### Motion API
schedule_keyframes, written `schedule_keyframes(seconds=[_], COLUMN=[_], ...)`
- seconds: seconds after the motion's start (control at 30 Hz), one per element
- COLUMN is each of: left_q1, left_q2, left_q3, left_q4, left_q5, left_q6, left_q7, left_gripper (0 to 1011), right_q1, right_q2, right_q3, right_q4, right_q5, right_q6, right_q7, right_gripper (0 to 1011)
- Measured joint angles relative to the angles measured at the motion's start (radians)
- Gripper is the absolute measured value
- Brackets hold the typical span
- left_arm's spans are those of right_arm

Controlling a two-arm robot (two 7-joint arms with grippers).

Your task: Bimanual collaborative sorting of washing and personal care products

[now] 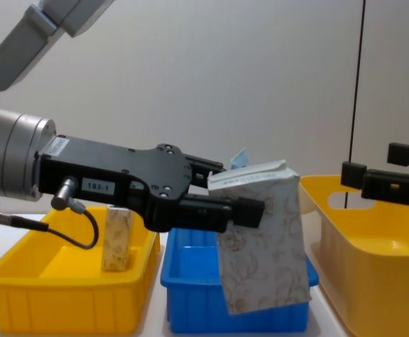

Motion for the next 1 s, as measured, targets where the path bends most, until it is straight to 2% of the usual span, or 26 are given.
schedule_keyframes(seconds=[0.27,0.6,0.87,1.0], left_q1=[0.000,0.000,0.000,0.000], left_q2=[0.000,0.000,0.000,0.000], left_q3=[0.000,0.000,0.000,0.000], left_q4=[0.000,0.000,0.000,0.000], left_q5=[0.000,0.000,0.000,0.000], left_q6=[0.000,0.000,0.000,0.000], left_q7=[0.000,0.000,0.000,0.000], left_gripper=[429,429,429,429], right_q1=[0.020,0.066,0.114,0.136], right_q2=[0.055,0.123,0.150,0.154], right_q3=[-0.014,-0.049,-0.088,-0.108], right_q4=[0.014,0.044,0.076,0.092], right_q5=[0.031,0.069,0.083,0.083], right_q6=[-0.026,-0.051,-0.056,-0.056], right_q7=[0.117,0.284,0.389,0.420], right_gripper=[1002,1002,1002,1002])
